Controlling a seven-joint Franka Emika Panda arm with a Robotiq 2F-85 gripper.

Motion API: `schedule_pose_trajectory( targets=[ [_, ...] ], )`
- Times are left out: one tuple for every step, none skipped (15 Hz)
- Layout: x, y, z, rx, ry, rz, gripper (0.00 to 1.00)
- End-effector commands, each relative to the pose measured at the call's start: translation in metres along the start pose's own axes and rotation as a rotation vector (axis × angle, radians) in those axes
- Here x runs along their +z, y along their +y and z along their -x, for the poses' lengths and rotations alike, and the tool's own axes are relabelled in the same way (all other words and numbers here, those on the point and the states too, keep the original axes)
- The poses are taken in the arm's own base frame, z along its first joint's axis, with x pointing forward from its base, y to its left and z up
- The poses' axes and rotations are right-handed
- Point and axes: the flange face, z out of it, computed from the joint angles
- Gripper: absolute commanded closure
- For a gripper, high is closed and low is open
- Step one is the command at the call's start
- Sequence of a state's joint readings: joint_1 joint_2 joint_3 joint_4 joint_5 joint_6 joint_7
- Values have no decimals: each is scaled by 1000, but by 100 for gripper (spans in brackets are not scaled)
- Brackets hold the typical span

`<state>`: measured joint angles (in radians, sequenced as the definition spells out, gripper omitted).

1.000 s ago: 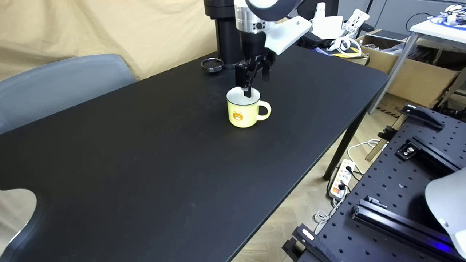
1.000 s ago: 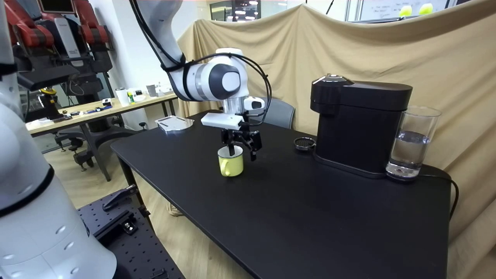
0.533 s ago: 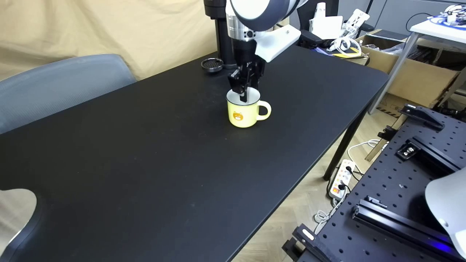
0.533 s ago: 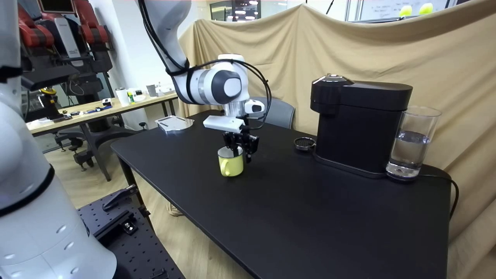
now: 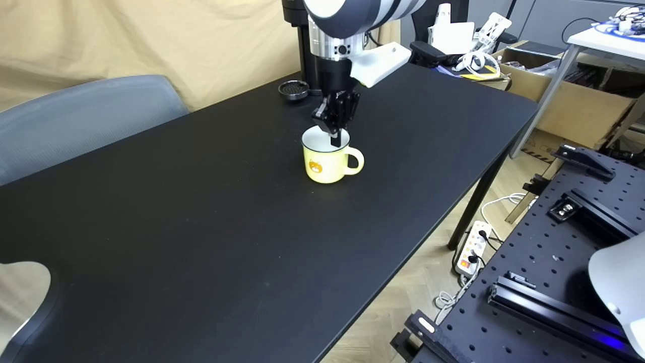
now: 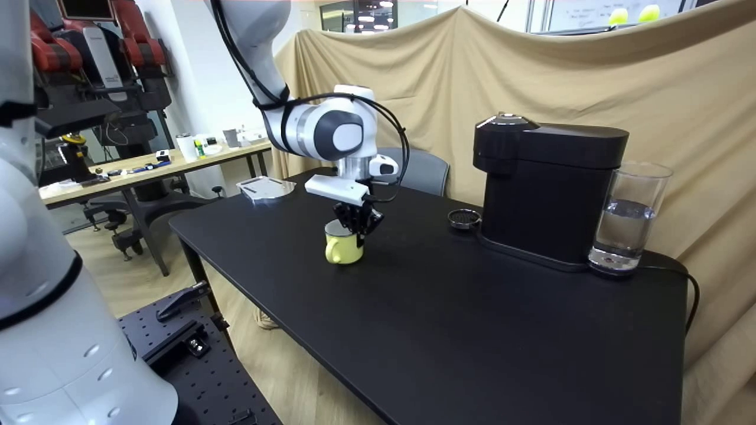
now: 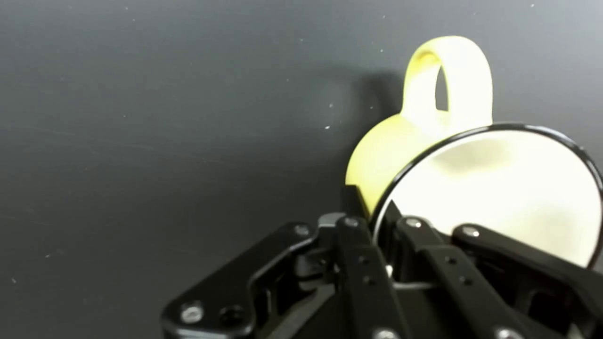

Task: Move the yellow cup backwards and to the right

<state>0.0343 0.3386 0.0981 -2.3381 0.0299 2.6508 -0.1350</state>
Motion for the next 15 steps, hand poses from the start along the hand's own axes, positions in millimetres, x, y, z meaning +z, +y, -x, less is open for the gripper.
schedule_pose_trajectory(
  targets=[
    [-5,0,-3,-15,-10,-27,98],
    [-7,0,-3,-17,-12,-25,98],
    [-8,1,-2,-18,-15,-22,98],
    [-12,2,-1,-13,-20,-15,98],
    [-14,2,1,-12,-24,-9,98],
    [-20,4,6,-8,-26,9,98],
    [-25,6,9,1,-27,22,98],
    [-31,12,13,18,-18,44,98],
    [-39,22,14,40,-7,71,98],
    [-46,30,15,55,0,85,98],
    [-54,42,12,77,11,108,98],
    [-60,52,8,91,21,125,98],
    [-65,61,4,103,28,134,98],
    [-69,71,-3,116,29,137,98],
    [-71,78,-8,125,29,138,98]
  ],
)
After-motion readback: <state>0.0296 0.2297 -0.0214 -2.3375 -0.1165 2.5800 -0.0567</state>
